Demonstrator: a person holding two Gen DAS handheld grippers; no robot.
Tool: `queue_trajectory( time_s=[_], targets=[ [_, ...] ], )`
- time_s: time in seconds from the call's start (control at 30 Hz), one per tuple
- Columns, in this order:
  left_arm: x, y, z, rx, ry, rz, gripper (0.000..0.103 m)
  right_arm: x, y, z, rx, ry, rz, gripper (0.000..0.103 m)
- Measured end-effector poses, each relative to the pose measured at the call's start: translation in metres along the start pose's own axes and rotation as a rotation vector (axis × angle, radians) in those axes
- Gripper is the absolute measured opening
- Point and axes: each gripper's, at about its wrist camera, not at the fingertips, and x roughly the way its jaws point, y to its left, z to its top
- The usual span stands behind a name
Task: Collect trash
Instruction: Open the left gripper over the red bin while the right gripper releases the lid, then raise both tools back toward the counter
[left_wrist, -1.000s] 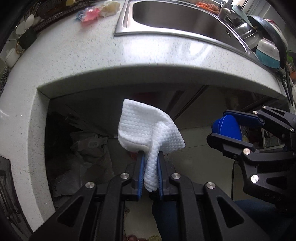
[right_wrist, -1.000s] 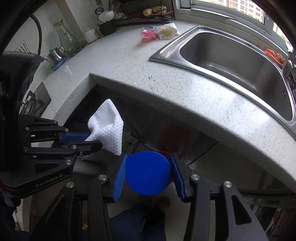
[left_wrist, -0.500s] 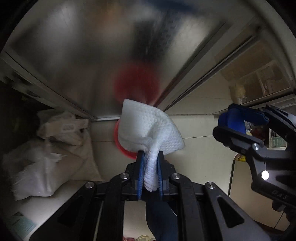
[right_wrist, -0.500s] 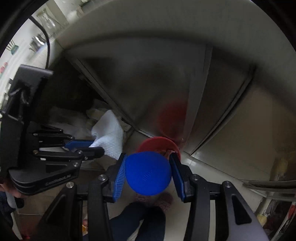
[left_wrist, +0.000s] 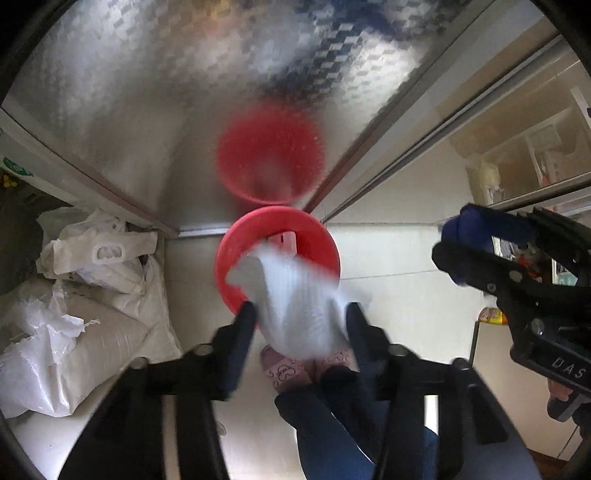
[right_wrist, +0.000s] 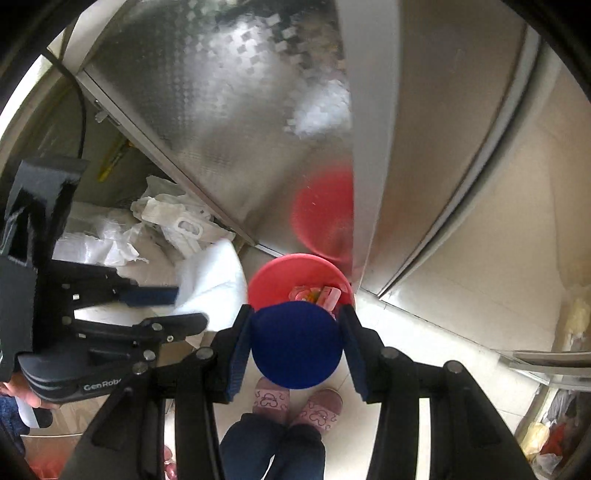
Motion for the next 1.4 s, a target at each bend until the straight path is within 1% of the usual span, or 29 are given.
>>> queue_trajectory(
  time_s=[0.07, 0.13, 0.27, 0.37, 0.47, 0.57, 0.6, 0.67, 0.73, 0.8, 0.83, 0.87, 0.9, 0.93, 1.03, 1.07, 1.1, 1.17, 1.27, 1.3, 1.33, 1.4],
  targets=[
    [-0.005, 0.000, 0.002, -0.010, -0.003, 0.003, 0.060, -0.004, -0.001, -0.002, -0.007, 0.004, -0.003, 0.044],
    [-0.015, -0.001, 0.004, -0.018, -0.015, -0.003, 0.060, -0.007, -0.003, -0.003, -0.016, 0.004, -0.004, 0.044],
    [-0.029, -0.001, 0.004, -0.002, -0.037, 0.015, 0.060, -0.011, -0.002, -0.002, -0.026, -0.002, 0.002, 0.044],
    [-0.032, 0.008, 0.003, -0.019, -0.050, -0.002, 0.060, -0.017, -0.001, 0.000, -0.031, -0.002, 0.011, 0.044],
    [-0.035, 0.013, 0.002, -0.035, -0.063, 0.014, 0.060, -0.019, -0.001, 0.001, -0.052, -0.005, 0.020, 0.044],
    [-0.036, 0.025, 0.000, -0.069, -0.080, 0.028, 0.061, -0.011, 0.001, 0.004, -0.061, 0.004, 0.031, 0.044],
    [-0.035, 0.029, -0.001, -0.086, -0.082, 0.025, 0.063, -0.007, 0.002, 0.005, -0.063, 0.008, 0.035, 0.044],
    [-0.032, 0.039, -0.004, -0.118, -0.080, 0.016, 0.076, 0.001, 0.003, 0.007, -0.062, 0.016, 0.041, 0.044],
    [-0.028, 0.047, -0.007, -0.126, -0.061, 0.007, 0.082, 0.005, 0.005, 0.008, -0.063, 0.026, 0.048, 0.044],
    [-0.027, 0.051, -0.010, -0.128, -0.066, 0.019, 0.084, 0.012, 0.008, 0.009, -0.072, 0.036, 0.052, 0.044],
    [-0.025, 0.054, -0.011, -0.127, -0.065, 0.024, 0.088, 0.016, 0.009, 0.010, -0.077, 0.042, 0.054, 0.044],
    [-0.024, 0.056, -0.013, -0.126, -0.063, 0.026, 0.094, 0.021, 0.010, 0.011, -0.081, 0.048, 0.058, 0.044],
    [-0.022, 0.059, -0.014, -0.128, -0.062, 0.031, 0.096, 0.025, 0.012, 0.011, -0.087, 0.054, 0.059, 0.044],
    [-0.021, 0.061, -0.015, -0.134, -0.062, 0.032, 0.103, 0.028, 0.013, 0.012, -0.094, 0.059, 0.060, 0.044],
    [-0.023, 0.067, -0.016, -0.151, -0.083, 0.008, 0.103, 0.037, 0.018, 0.015, -0.118, 0.076, 0.058, 0.044],
    [-0.022, 0.070, -0.017, -0.159, -0.083, 0.011, 0.103, 0.039, 0.020, 0.015, -0.127, 0.079, 0.056, 0.044],
    [-0.021, 0.072, -0.017, -0.162, -0.081, 0.021, 0.103, 0.042, 0.022, 0.016, -0.135, 0.040, 0.061, 0.044],
    [-0.019, 0.076, -0.018, -0.164, -0.073, 0.037, 0.103, 0.048, 0.024, 0.017, -0.147, 0.052, 0.059, 0.044],
    [-0.015, 0.081, -0.020, -0.173, -0.057, 0.057, 0.103, 0.052, 0.029, 0.018, -0.168, 0.057, 0.021, 0.044],
    [-0.014, 0.084, -0.021, -0.175, -0.055, 0.058, 0.103, 0.054, 0.030, 0.019, -0.171, 0.063, 0.014, 0.048],
    [-0.014, 0.086, -0.023, -0.180, -0.054, 0.062, 0.103, 0.056, 0.030, 0.019, -0.168, 0.070, 0.016, 0.061],
    [-0.014, 0.090, -0.026, -0.192, -0.052, 0.070, 0.103, 0.057, 0.030, 0.020, -0.160, 0.080, 0.035, 0.077]
  ],
)
